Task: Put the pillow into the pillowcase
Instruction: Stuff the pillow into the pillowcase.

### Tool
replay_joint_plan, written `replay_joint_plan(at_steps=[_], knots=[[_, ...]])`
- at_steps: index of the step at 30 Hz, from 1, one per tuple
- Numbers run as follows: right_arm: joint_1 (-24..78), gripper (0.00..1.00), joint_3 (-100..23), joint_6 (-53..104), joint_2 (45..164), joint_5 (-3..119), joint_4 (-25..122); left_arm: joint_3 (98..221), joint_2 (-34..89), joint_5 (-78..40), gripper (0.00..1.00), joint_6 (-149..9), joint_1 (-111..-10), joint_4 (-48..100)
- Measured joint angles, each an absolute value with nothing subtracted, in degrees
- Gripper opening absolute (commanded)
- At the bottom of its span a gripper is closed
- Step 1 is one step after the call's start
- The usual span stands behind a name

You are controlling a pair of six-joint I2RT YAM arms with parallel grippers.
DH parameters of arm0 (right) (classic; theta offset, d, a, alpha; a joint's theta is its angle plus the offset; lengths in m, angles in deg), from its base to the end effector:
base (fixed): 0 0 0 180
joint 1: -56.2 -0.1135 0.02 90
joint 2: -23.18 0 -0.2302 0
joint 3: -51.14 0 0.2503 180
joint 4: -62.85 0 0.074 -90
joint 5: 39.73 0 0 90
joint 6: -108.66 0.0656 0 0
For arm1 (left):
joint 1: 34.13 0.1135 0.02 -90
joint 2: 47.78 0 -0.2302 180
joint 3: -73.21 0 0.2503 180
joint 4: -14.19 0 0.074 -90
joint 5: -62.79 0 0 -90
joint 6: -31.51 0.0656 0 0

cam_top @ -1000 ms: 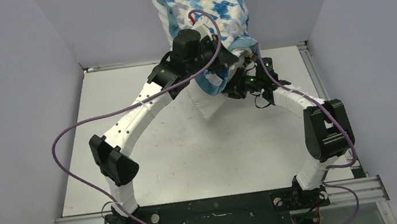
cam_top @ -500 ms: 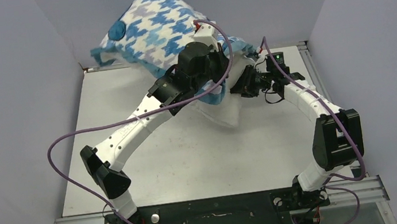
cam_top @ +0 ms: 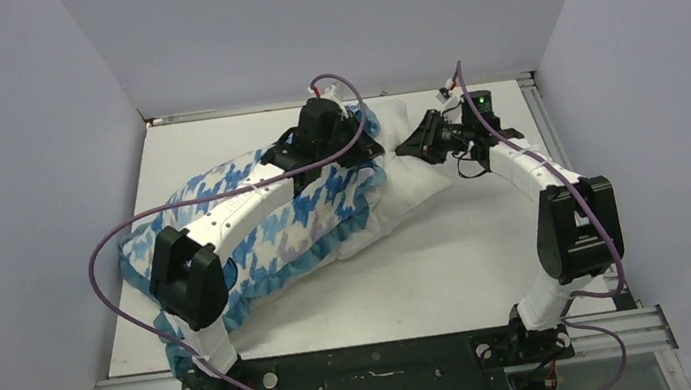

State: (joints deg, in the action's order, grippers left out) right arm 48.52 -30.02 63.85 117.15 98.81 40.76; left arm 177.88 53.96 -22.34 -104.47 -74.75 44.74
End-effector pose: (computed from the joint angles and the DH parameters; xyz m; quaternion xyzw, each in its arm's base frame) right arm 0.3664 0.0990 0.2205 0.0799 0.8265 0.5140 0.2153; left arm 0.3306 -0.2909 0.2871 -0.0180 0.8548 -0.3813 0.3516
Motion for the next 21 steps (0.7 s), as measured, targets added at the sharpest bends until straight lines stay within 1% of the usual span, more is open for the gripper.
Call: replay_joint_plan(at_steps=[5, 10, 13, 17, 21], knots=[[48.3, 0.05, -29.2, 66.2, 122.5, 100.8, 46.5, 177.9, 58.2, -11.7, 0.0, -111.9, -72.5, 36.8], [47.1, 0.05, -27.0, 69.6, 123.3, 102.3, 53.1, 184.4, 61.5, -8.0, 0.0, -113.0, -73.2, 36.5], [46.0, 0.05, -24.4, 73.0, 123.3, 102.5, 59.7, 190.9, 64.3, -6.6, 0.0, -112.9, -73.6, 39.1], [45.7, 0.05, -21.3, 78.3, 123.3, 102.3, 69.3, 206.3, 72.2, -3.3, 0.0, -113.0, -74.5, 45.5], [45.7, 0.05, -18.6, 86.5, 123.4, 101.4, 84.1, 220.2, 79.9, 0.7, 0.0, -114.0, -76.5, 48.0]])
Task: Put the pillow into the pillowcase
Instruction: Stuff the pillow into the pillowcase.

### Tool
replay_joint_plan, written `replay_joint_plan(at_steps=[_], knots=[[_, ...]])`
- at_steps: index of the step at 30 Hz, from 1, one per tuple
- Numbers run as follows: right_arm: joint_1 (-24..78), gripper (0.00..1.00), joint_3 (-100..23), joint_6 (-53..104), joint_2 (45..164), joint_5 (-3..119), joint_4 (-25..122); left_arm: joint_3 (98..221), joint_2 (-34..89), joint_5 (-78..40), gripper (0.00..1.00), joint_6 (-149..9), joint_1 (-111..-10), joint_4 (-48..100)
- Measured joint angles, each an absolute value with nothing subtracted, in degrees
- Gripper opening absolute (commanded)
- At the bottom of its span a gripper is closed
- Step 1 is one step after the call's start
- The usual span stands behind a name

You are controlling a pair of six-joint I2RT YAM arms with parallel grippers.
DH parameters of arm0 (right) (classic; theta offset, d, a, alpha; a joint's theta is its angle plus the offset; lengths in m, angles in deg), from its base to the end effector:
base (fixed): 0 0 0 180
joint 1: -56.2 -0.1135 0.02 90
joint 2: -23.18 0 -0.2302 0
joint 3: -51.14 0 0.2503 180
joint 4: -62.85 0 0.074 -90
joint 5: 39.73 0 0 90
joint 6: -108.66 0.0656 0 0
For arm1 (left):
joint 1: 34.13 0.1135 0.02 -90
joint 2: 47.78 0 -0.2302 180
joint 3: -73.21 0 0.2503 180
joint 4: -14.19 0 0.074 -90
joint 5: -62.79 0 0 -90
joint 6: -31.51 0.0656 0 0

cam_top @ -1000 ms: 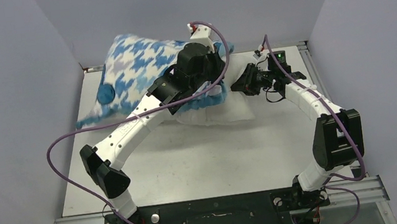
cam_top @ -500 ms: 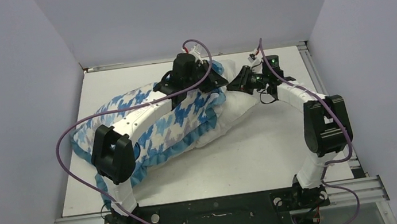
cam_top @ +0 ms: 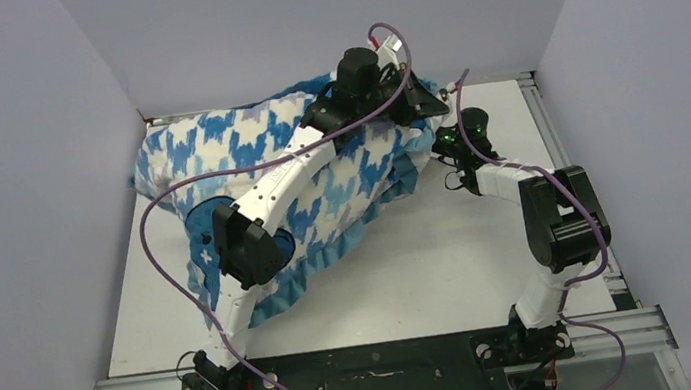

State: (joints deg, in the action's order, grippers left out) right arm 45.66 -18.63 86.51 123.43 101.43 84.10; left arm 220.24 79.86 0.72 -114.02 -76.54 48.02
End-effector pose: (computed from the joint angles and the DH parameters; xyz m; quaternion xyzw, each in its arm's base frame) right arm 0.3744 0.1216 0.1946 0.0840 0.7371 0.6242 0.2451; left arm 0.3665 -0.3764 0.3460 0.0593 0.7789 -0.5737 0.2464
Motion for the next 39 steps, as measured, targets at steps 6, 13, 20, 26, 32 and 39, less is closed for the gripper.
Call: replay_joint_plan(at_steps=[6, 13, 20, 26, 32, 39], knots=[[45.7, 0.05, -13.5, 97.9, 125.4, 100.6, 102.4, 222.9, 79.7, 6.7, 0.0, -115.8, -79.4, 47.2], [45.7, 0.05, -16.1, 80.5, 118.9, 100.3, 71.7, 206.7, 69.8, 5.6, 0.0, -114.7, -75.7, 46.8], [45.7, 0.05, -17.2, 71.7, 111.9, 96.0, 54.7, 209.0, 70.9, 4.1, 0.0, -112.7, -71.5, 54.7], [48.3, 0.05, -16.0, 71.7, 108.4, 92.8, 50.3, 232.9, 86.0, 4.1, 0.0, -112.6, -72.9, 63.3], [49.0, 0.05, -15.9, 71.8, 107.7, 91.4, 46.9, 233.6, 87.7, 3.6, 0.0, -115.2, -74.2, 61.0], [48.5, 0.05, -14.6, 74.1, 108.1, 93.2, 47.2, 230.9, 85.7, -0.4, 0.73, -109.0, -75.0, 62.5]])
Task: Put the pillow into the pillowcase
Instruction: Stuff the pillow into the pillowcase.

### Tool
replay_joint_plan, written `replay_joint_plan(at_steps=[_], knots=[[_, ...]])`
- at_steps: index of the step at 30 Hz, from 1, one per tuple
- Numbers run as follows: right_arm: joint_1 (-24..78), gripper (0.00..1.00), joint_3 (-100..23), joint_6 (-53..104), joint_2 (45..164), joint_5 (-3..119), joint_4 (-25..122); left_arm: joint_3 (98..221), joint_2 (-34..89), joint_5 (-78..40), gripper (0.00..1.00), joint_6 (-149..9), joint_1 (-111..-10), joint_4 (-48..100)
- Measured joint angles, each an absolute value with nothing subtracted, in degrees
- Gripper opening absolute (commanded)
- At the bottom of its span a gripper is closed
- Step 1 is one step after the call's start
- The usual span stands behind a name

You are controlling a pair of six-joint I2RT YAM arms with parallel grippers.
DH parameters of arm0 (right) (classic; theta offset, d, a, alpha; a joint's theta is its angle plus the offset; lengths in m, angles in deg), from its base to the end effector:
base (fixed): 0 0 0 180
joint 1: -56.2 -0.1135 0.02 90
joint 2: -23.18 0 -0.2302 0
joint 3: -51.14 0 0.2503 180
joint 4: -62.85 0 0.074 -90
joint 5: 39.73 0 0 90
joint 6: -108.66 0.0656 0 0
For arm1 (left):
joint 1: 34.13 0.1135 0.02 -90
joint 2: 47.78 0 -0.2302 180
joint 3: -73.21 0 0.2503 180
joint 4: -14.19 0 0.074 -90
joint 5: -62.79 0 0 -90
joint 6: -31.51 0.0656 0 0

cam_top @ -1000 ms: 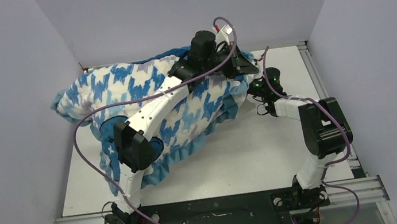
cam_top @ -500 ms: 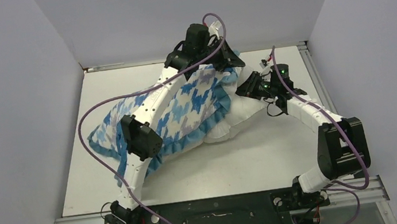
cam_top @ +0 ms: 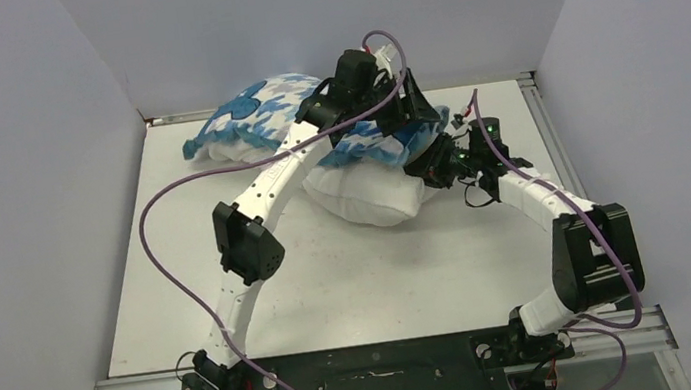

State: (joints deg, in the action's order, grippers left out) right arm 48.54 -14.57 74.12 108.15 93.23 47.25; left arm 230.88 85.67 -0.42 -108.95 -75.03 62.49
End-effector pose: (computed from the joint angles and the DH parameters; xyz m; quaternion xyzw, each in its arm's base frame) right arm 0.3273 0.0891 0.1905 0.1792 0.8228 0.5020 0.1971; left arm 0.3794 -0.3678 0.3292 0.0576 0.8239 -0.5145 0.2307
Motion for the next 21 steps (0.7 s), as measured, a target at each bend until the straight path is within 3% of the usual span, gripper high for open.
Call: replay_joint_plan(at_steps=[2, 11, 16, 21], knots=[[47.8, 0.05, -14.6, 74.6, 109.0, 94.3, 47.7, 227.3, 82.5, -2.9, 0.99, -105.0, -75.7, 65.6], [46.4, 0.05, -14.6, 74.6, 111.1, 97.0, 48.3, 194.0, 52.4, -15.2, 0.96, -93.7, -74.2, 70.4], [46.4, 0.05, -15.4, 74.6, 112.1, 97.3, 48.3, 167.6, 31.5, -15.8, 0.96, -97.0, -63.5, 60.7], [46.4, 0.05, -18.1, 74.9, 114.8, 98.0, 48.3, 146.6, 21.5, -13.1, 0.99, -104.5, -51.8, 50.6]])
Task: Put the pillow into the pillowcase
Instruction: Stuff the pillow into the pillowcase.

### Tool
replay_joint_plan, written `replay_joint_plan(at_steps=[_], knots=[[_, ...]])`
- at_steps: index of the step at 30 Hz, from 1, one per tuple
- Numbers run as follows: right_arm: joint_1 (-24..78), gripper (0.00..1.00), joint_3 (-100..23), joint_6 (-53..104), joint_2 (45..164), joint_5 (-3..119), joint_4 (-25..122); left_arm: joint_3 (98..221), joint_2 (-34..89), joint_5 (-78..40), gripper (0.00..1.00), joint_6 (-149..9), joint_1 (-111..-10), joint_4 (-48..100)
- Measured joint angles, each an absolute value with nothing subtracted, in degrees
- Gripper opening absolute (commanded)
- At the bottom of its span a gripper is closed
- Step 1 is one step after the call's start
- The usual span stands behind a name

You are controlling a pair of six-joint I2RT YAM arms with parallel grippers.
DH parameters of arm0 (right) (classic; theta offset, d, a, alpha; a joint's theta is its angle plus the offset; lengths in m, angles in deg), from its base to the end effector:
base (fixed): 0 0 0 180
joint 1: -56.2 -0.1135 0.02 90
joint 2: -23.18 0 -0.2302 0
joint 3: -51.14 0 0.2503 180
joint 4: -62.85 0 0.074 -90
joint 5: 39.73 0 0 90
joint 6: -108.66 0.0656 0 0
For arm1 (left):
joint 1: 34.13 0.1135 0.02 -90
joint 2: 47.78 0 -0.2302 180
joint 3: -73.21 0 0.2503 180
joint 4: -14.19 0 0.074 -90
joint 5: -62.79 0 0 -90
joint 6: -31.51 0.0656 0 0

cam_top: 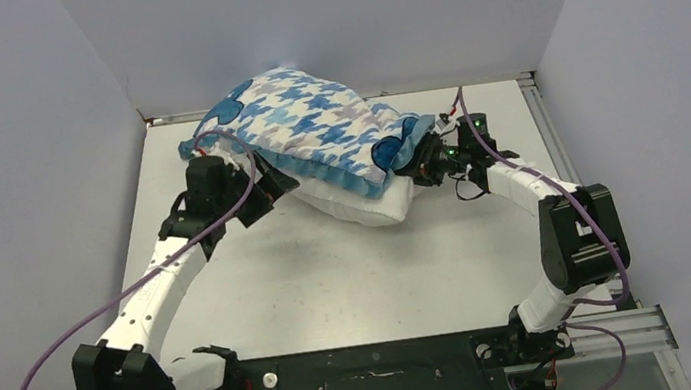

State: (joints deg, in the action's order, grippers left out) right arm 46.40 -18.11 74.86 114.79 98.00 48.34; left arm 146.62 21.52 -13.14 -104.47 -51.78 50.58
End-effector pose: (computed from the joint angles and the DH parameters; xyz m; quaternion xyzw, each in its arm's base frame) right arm 0.3390 0.1078 0.1775 0.1559 0.8231 0.5262 0.1459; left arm 0.2855 -0.1076 0.2733 -0.1554 0.8572 -0.3437 0.3505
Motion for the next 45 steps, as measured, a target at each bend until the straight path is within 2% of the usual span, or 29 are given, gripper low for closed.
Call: replay_joint_plan(at_steps=[2, 7, 12, 16, 20, 25, 28, 35, 42, 45], knots=[[46.4, 0.05, -19.2, 75.1, 115.7, 98.2, 48.3, 140.4, 21.3, -12.2, 0.91, -106.8, -49.3, 47.0], [46.4, 0.05, -21.7, 75.9, 116.8, 98.4, 47.9, 131.7, 23.4, -14.7, 0.86, -110.9, -47.4, 41.8], [46.4, 0.05, -22.7, 76.2, 116.8, 98.4, 47.6, 133.2, 30.4, -20.1, 0.83, -110.8, -47.3, 36.9], [46.4, 0.05, -22.7, 76.2, 116.8, 98.4, 47.3, 136.2, 35.9, -23.2, 0.73, -109.9, -47.3, 33.0], [46.4, 0.05, -22.7, 76.2, 116.8, 98.4, 47.2, 138.0, 38.9, -25.1, 0.72, -109.0, -47.5, 28.6], [46.4, 0.05, -22.7, 76.2, 116.8, 98.3, 47.2, 142.0, 43.4, -28.2, 0.73, -107.4, -50.0, 26.5], [46.6, 0.05, -22.7, 76.3, 116.8, 98.1, 47.2, 145.2, 46.1, -30.6, 0.76, -105.9, -52.3, 26.5], [47.2, 0.05, -22.7, 76.3, 116.8, 97.6, 47.2, 149.3, 49.2, -35.5, 0.75, -103.4, -54.9, 27.2], [47.2, 0.05, -22.8, 76.4, 116.8, 97.5, 47.3, 153.5, 50.4, -37.0, 0.92, -96.9, -56.0, 29.9], [47.3, 0.05, -22.8, 76.4, 116.8, 97.3, 47.3, 152.8, 49.5, -38.1, 0.93, -95.2, -56.9, 29.8]])
